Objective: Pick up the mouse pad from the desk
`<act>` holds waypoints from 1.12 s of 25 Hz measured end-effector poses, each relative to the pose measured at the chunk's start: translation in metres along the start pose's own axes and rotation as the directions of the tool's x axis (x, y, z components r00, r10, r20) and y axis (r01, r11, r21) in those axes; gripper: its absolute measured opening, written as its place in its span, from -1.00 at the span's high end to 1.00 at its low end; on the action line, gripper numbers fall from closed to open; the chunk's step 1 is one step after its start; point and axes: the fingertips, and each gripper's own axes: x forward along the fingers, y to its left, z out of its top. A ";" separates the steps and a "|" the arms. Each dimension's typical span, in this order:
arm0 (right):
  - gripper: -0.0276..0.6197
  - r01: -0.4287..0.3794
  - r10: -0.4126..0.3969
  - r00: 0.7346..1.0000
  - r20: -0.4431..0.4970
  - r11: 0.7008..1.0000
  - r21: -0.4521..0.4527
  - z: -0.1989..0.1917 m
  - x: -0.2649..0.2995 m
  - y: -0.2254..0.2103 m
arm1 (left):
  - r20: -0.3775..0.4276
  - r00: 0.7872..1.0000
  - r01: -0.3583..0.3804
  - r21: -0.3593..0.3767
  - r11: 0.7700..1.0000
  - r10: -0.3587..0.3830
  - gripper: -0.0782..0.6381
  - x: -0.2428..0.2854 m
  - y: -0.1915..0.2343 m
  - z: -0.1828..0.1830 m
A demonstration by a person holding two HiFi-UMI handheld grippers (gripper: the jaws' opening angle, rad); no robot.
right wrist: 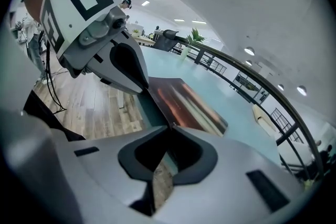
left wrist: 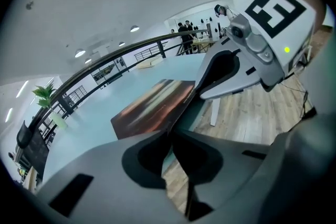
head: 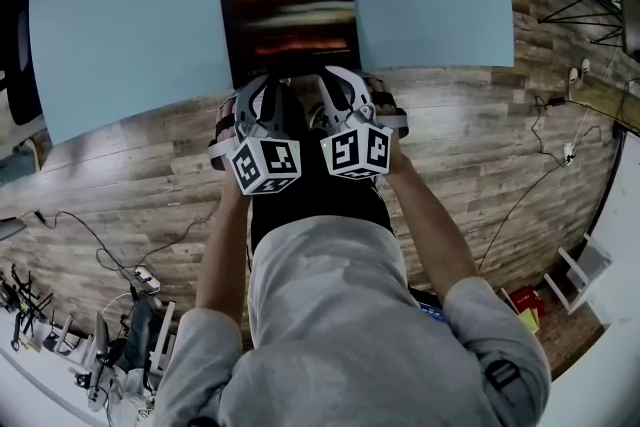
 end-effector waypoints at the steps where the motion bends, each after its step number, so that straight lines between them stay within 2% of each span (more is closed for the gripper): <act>1: 0.82 0.000 0.000 1.000 -0.001 1.000 0.003 0.001 0.000 -0.001 | -0.002 1.000 0.002 -0.009 1.000 -0.002 0.66 0.000 0.001 0.001; 9: 0.85 0.003 -0.003 1.000 -0.005 1.000 0.028 0.008 -0.006 -0.010 | -0.001 1.000 0.015 -0.084 0.996 -0.015 0.69 -0.003 0.004 0.010; 17: 0.85 -0.019 0.017 1.000 0.018 0.990 0.139 0.024 -0.005 -0.025 | 0.021 0.999 0.030 -0.164 0.986 -0.027 0.71 -0.005 0.017 0.019; 22: 0.85 -0.037 0.030 0.999 0.032 0.973 0.228 0.030 -0.008 -0.031 | 0.032 0.999 0.049 -0.233 0.971 -0.042 0.71 -0.008 0.023 0.026; 28: 0.85 -0.039 0.028 0.999 0.043 0.958 0.285 0.040 -0.009 -0.040 | 0.055 0.997 0.073 -0.313 0.947 -0.058 0.71 -0.011 0.034 0.036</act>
